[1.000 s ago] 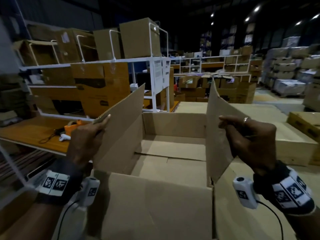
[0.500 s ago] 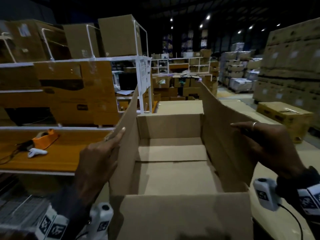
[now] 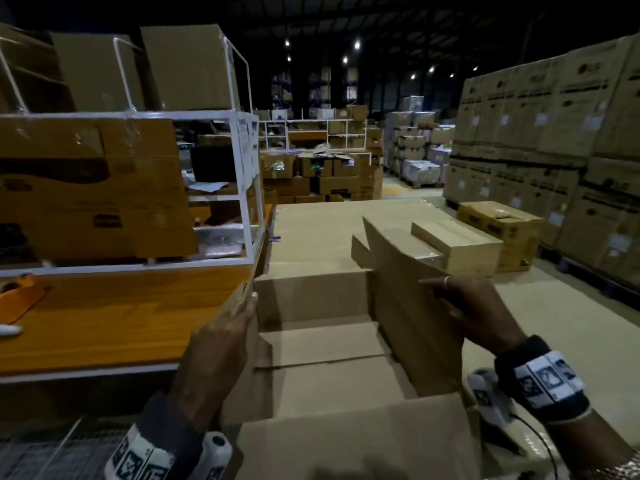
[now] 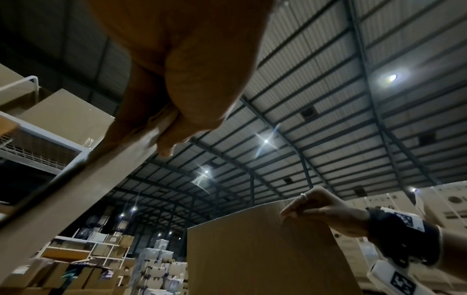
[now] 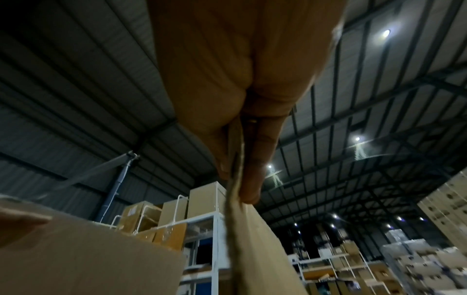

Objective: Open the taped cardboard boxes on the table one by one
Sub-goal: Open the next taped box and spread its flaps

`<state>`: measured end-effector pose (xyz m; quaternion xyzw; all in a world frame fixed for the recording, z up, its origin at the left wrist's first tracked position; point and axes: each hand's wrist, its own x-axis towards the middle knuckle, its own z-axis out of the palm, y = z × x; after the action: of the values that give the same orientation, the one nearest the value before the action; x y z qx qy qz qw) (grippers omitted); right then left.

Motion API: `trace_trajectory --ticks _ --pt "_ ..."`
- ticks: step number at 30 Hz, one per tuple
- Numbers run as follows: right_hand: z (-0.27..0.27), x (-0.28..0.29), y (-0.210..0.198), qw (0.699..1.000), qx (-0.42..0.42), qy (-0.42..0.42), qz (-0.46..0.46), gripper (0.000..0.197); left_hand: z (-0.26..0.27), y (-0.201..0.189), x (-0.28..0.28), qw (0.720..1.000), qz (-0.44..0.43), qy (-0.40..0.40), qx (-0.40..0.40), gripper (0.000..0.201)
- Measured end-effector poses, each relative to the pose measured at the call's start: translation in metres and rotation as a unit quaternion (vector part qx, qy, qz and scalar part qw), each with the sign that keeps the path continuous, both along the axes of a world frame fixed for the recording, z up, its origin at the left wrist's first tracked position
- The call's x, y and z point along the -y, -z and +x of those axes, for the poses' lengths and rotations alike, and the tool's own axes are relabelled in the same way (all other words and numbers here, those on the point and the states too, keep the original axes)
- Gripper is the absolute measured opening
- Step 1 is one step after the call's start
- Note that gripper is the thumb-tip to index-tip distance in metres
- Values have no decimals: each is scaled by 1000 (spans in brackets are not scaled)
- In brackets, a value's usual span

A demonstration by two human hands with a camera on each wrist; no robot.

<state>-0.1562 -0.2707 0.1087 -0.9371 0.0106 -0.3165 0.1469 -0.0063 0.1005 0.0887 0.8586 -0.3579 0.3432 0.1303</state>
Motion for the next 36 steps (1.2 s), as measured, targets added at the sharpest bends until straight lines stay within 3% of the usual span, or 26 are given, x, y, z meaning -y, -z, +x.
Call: trace_trajectory --ticks 4,9,12,15,17,20,22,24,26,27,29,30,32,36 --pt "1 -6 32 1000 6 -1 -19 57 -2 19 7 1000 21 5 -1 82" --pt "1 -1 38 999 26 30 -17 58 -7 20 8 999 7 -27 -25 76" --pt "-7 11 40 995 66 67 9 44 -7 16 -6 992 -35 -91 -81 76" --pt "-21 28 44 984 82 157 34 28 -17 15 -20 968 -127 -204 -70 64" --pt "-28 33 49 971 68 230 3 22 -19 17 -27 944 -160 -279 -78 70" --pt "-35 29 58 954 41 276 -111 33 -17 30 -34 930 -141 -328 -88 79" --pt "-36 19 68 966 40 227 -119 34 -17 49 -30 943 -111 -302 -90 66" --pt "-31 3 85 989 26 120 -77 25 -25 67 -16 961 -88 -239 -110 48" --pt "-22 -16 110 1000 -21 4 13 21 -42 89 7 959 -109 -148 -215 60" --pt "-19 -24 122 995 -57 -48 68 32 -53 99 19 946 -127 -106 -277 67" --pt "-16 -39 146 972 -114 -121 169 46 -71 126 36 941 -103 -45 -318 63" --pt "-17 -45 153 965 -135 -137 177 48 -76 138 40 951 -66 -28 -301 57" --pt "-18 -55 160 973 -156 -139 98 48 -79 153 40 959 -21 -17 -281 52" --pt "-16 -62 165 983 -124 -130 23 41 -74 149 39 964 -30 -33 -261 57"
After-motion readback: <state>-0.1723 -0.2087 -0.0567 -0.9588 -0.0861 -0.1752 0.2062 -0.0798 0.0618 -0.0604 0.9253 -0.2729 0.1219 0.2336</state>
